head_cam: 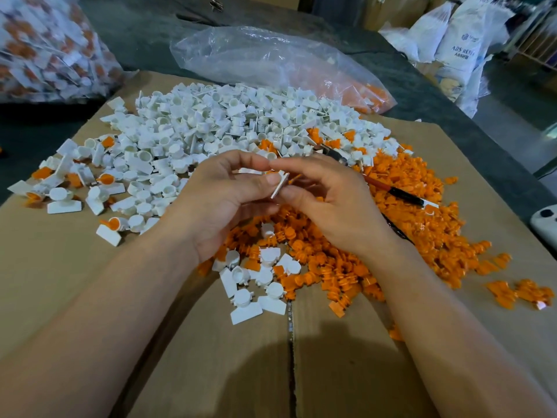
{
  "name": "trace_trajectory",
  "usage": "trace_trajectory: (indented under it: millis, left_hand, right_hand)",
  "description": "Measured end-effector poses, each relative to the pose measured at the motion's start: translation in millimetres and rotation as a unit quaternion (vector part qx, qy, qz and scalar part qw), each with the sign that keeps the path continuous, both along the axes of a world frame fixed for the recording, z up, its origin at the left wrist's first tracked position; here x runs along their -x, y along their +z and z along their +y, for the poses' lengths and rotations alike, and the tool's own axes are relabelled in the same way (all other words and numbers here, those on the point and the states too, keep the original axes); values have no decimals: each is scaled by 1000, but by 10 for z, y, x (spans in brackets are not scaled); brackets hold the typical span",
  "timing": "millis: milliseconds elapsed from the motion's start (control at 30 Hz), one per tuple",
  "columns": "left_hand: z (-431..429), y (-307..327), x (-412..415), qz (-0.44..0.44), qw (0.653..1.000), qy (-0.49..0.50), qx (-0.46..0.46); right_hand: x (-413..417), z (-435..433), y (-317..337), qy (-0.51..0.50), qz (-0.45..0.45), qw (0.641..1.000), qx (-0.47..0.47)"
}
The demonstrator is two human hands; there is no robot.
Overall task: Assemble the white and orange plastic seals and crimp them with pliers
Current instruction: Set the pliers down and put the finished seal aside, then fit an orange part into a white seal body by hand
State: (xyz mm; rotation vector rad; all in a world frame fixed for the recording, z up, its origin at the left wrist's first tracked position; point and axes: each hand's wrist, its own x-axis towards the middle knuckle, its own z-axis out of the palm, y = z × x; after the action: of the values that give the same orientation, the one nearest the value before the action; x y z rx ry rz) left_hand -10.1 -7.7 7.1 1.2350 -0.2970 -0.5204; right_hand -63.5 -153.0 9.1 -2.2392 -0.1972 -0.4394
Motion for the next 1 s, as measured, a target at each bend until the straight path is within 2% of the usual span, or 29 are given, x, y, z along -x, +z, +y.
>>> trace_trajectory:
  millis: [300, 433, 533, 667, 867, 1000]
  left_hand:
    - [-18, -5, 20, 34, 999, -35, -6]
    - [-24, -7, 35, 17, 998, -55, 1]
    - [-23, -12, 48, -7, 997, -80, -5]
    - [-50, -38, 56, -12, 997, -64, -33]
    - [-80, -44, 68, 15, 999, -38, -7]
    - [-38, -33, 39, -27, 999, -27, -37]
  right_hand:
    - [4, -10, -7, -17, 9, 999, 30]
    - [-2, 0, -21, -18, 5, 997, 69]
    - [-6, -24, -24, -31, -7, 998, 58]
    - [-17, -36, -27, -42, -15, 996, 81]
    - [-6, -38, -12, -29, -43, 999, 6]
    - [3, -54, 20, -37, -54, 997, -48]
